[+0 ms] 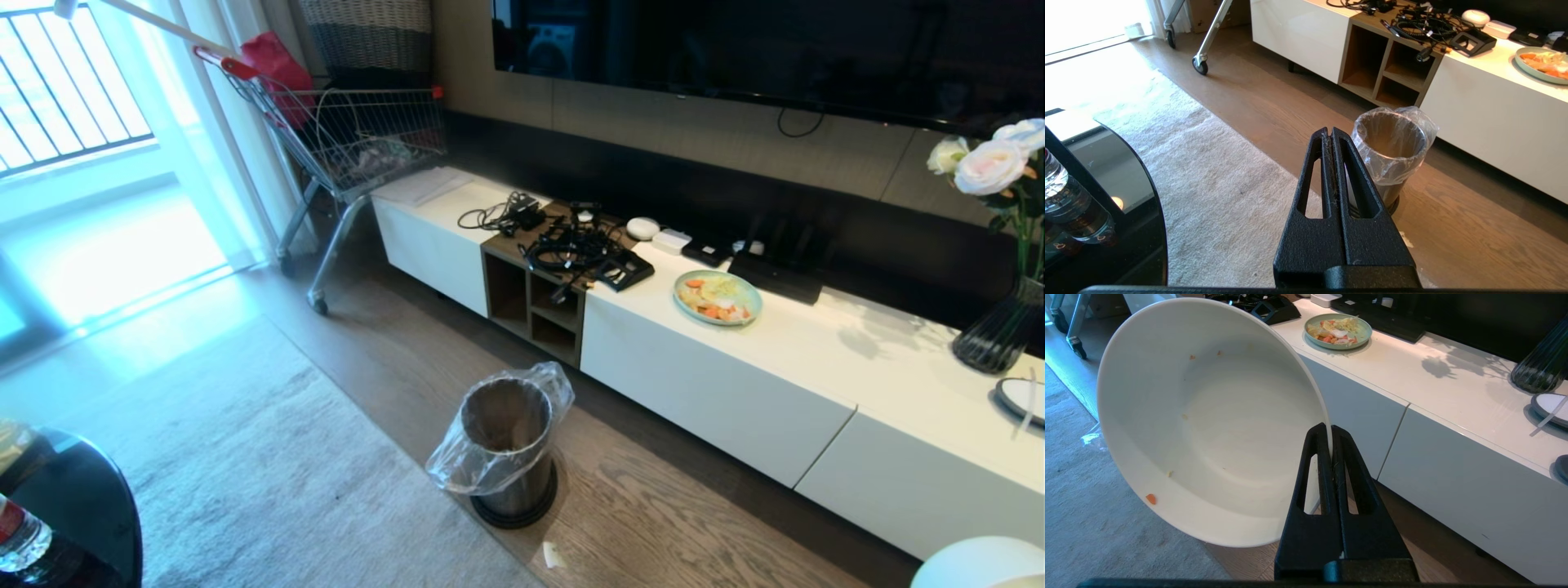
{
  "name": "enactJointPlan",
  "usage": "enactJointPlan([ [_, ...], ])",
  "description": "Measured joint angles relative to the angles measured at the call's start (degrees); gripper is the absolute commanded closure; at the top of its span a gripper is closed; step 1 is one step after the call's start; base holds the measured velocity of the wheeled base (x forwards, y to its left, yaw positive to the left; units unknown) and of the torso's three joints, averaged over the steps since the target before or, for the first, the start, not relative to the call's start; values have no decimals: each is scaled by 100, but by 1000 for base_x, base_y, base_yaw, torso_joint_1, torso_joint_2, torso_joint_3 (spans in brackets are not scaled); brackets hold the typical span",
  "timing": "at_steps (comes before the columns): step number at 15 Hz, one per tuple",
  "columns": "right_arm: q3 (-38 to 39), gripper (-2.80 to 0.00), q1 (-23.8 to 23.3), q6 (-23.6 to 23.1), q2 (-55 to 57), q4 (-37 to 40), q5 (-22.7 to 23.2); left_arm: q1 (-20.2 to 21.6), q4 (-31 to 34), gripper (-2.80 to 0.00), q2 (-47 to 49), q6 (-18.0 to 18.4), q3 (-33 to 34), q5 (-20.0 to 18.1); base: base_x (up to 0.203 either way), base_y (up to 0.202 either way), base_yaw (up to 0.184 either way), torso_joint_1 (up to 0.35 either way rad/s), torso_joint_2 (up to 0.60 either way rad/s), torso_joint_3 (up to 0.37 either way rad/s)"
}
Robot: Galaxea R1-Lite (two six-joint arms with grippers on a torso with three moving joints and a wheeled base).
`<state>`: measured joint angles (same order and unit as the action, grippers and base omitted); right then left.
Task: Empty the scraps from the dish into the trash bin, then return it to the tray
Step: Put the bowl back to the table
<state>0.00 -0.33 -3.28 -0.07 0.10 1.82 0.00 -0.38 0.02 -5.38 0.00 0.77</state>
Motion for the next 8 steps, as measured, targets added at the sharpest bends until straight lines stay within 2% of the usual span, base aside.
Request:
enactJointPlan([
  [8, 0, 0, 0, -2, 0, 0, -2, 0, 5, 0, 0, -2, 0, -1, 0, 0, 0, 0, 0, 0],
])
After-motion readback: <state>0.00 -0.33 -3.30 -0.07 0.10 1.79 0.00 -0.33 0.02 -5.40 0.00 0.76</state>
